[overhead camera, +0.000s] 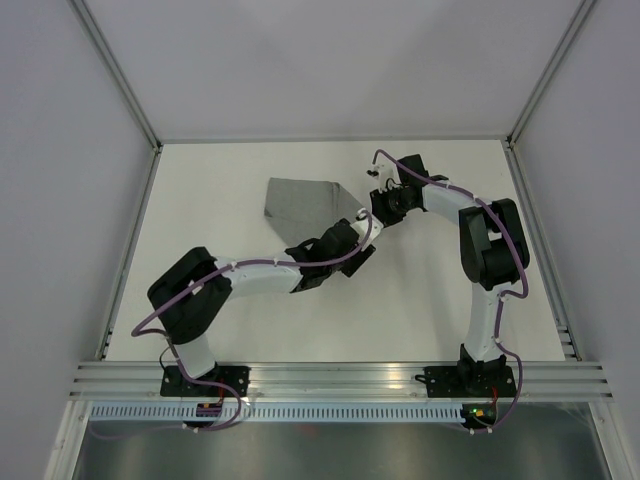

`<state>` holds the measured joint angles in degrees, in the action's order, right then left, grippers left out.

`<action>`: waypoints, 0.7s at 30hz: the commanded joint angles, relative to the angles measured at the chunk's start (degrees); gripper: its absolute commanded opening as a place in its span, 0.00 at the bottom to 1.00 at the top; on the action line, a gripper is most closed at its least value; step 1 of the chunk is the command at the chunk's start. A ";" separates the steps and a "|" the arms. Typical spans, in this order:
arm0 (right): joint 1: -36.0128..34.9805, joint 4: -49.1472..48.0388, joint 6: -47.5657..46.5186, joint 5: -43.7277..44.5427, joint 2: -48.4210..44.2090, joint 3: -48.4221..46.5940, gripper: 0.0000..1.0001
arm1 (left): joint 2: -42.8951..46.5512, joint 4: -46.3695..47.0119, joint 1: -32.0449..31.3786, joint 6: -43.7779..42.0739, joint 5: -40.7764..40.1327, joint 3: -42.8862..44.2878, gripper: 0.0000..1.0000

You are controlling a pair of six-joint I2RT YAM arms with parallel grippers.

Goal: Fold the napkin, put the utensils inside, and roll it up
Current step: Fold the napkin, then roll the napkin with the utensil

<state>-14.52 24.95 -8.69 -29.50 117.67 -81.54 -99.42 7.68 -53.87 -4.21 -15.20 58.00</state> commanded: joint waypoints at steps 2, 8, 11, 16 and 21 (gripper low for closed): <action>-0.24 1.86 -0.01 1.64 -2.18 -2.48 0.27 | -3.50 1.90 -1.68 -8.96 -4.39 2.47 0.66; -0.24 2.65 0.25 1.37 -2.70 -2.93 0.45 | -6.31 1.90 -2.74 -12.13 -6.51 3.96 0.66; -0.24 2.91 0.78 1.20 -3.50 -2.92 0.53 | -7.37 1.63 -3.35 -13.28 -7.12 4.75 0.66; -0.24 3.17 2.35 1.90 -5.60 -3.28 0.58 | -10.09 0.85 -4.40 -15.39 -10.37 6.16 0.65; -0.07 4.58 3.41 4.79 -7.36 -4.68 0.58 | -12.20 0.49 -5.46 -16.53 -13.01 6.60 0.62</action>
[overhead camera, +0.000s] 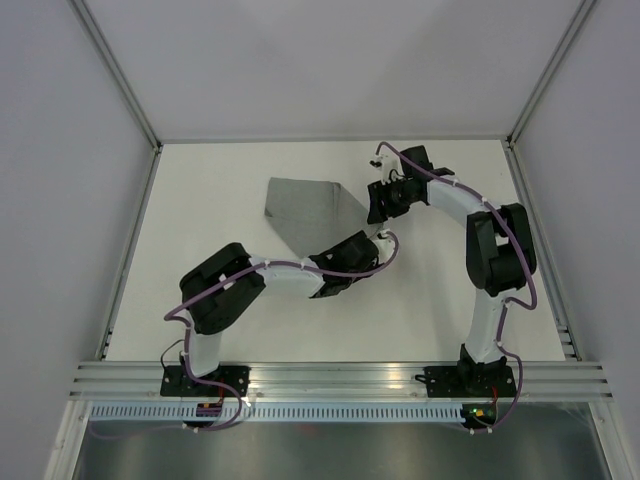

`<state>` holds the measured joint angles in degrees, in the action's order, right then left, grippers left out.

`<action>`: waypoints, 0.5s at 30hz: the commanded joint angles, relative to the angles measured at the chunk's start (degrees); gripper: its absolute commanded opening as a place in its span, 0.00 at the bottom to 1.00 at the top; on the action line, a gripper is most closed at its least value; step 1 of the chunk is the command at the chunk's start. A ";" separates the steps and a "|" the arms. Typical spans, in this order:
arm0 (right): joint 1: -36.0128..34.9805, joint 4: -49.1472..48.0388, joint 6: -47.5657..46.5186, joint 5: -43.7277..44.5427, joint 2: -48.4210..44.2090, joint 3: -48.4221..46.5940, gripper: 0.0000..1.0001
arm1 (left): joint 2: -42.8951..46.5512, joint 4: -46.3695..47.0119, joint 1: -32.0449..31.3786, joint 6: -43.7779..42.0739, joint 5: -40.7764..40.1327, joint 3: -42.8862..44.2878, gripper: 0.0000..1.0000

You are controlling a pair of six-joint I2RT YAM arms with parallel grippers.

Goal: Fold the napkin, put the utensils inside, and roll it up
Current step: Roll the napkin with the utensil

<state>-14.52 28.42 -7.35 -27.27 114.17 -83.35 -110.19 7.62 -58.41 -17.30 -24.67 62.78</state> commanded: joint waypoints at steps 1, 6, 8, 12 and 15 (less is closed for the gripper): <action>0.54 1.02 2.43 2.74 -4.30 -2.96 0.58 | -1.78 0.56 -1.09 -3.53 -4.24 1.90 0.61; 3.53 1.10 4.19 1.35 -5.54 -4.54 0.58 | -5.29 1.00 -2.14 -5.72 -10.13 3.22 0.59; 4.50 1.81 4.45 0.55 -5.54 -5.59 0.58 | -6.17 0.91 -2.67 -6.52 -12.06 3.75 0.59; 6.87 2.42 4.81 -0.77 -5.98 -6.38 0.58 | -7.58 -0.40 -2.93 -6.35 -12.51 5.06 0.59; 8.45 3.48 4.89 -1.73 -5.71 -7.70 0.58 | -8.54 -2.69 -2.93 -6.08 -12.43 6.56 0.57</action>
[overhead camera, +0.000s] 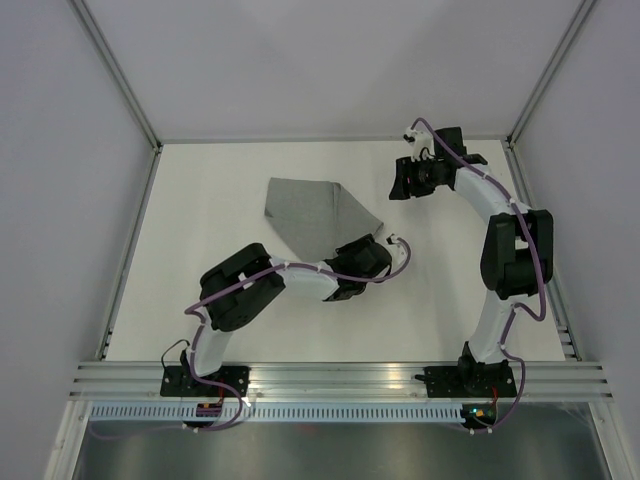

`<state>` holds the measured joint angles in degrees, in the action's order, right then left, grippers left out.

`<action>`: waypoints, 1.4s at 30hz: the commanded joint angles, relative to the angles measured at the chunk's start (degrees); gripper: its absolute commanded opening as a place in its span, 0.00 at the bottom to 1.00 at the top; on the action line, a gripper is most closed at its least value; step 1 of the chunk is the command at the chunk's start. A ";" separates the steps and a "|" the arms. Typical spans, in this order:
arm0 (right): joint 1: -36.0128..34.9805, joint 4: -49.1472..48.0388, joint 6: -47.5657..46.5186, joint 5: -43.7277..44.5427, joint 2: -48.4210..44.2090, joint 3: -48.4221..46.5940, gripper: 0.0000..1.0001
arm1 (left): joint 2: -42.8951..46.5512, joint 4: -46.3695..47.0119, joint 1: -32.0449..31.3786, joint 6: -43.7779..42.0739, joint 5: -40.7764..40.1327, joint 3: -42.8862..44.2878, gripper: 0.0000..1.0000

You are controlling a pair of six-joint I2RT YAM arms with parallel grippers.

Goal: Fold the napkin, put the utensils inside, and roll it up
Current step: Roll the napkin with the utensil

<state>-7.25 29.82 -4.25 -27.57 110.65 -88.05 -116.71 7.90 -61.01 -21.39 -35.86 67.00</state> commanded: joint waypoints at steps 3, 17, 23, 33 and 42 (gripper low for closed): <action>2.67 2.34 1.79 -2.13 -2.19 -3.88 0.57 | -2.82 -4.29 -0.33 -1.38 -0.62 3.22 0.56; 6.01 2.43 0.82 -3.89 -1.66 -3.00 0.56 | -5.29 -9.22 0.81 1.96 4.04 5.60 0.42; 6.89 2.43 1.00 -4.95 -2.10 -3.35 0.56 | -4.94 -9.75 1.86 3.28 6.06 5.51 0.31; 8.65 2.26 1.09 -6.00 -3.51 -3.18 0.55 | -2.56 -10.27 4.41 5.39 10.89 4.72 0.03; 8.56 2.26 0.65 -5.91 -4.13 -2.74 0.55 | -0.63 -10.63 5.38 5.30 13.44 4.36 0.02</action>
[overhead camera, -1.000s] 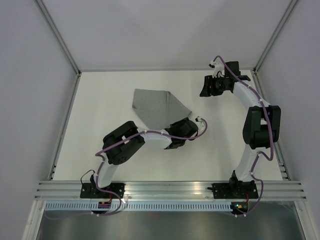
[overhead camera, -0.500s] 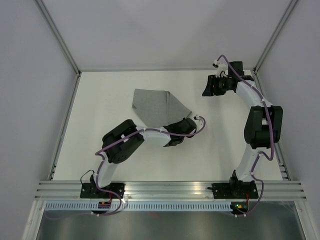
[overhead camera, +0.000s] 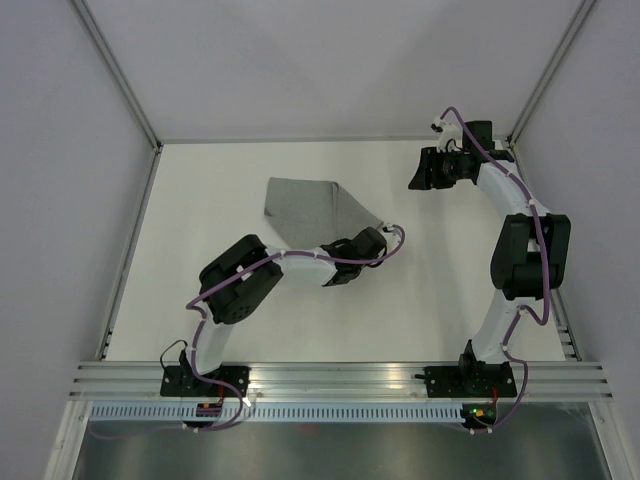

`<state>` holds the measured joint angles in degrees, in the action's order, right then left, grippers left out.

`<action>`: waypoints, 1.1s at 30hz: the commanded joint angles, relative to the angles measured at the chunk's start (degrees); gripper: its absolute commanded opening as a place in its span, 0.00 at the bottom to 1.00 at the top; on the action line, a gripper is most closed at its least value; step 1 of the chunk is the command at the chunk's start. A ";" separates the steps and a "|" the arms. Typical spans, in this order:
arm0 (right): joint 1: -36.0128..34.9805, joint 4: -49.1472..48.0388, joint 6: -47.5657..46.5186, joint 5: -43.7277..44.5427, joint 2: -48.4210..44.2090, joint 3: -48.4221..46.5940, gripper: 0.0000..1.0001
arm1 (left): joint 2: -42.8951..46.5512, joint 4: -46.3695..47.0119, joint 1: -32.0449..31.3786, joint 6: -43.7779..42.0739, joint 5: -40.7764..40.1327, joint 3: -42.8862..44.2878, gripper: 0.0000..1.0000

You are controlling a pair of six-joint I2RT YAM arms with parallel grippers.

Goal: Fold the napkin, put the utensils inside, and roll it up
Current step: Roll the napkin with the utensil

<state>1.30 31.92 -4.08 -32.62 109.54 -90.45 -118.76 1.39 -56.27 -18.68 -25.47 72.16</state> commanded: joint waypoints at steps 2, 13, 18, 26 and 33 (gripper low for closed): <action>0.11 0.16 0.47 -0.95 -3.01 -0.25 0.54 | 1.78 -3.76 0.72 2.51 3.41 -1.05 0.02; 0.02 -1.07 -1.63 -1.83 -5.03 2.21 0.54 | 5.64 -4.20 3.45 3.12 12.55 -2.64 0.02; 0.02 -2.56 -3.13 -3.85 -7.05 5.02 0.54 | 7.49 -6.30 6.17 3.73 20.35 -2.90 0.02; 0.02 -4.41 -6.03 -7.10 -10.48 10.03 0.54 | 9.07 -8.24 8.02 4.00 28.18 -3.61 0.02; 0.11 -4.41 -11.82 -10.09 -15.13 15.39 0.54 | 10.91 -8.86 8.11 5.58 32.42 -4.83 0.02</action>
<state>1.30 29.32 -11.22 -39.20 98.89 -77.06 -111.35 -5.87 -48.03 -15.94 2.17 68.38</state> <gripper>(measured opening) 0.541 0.027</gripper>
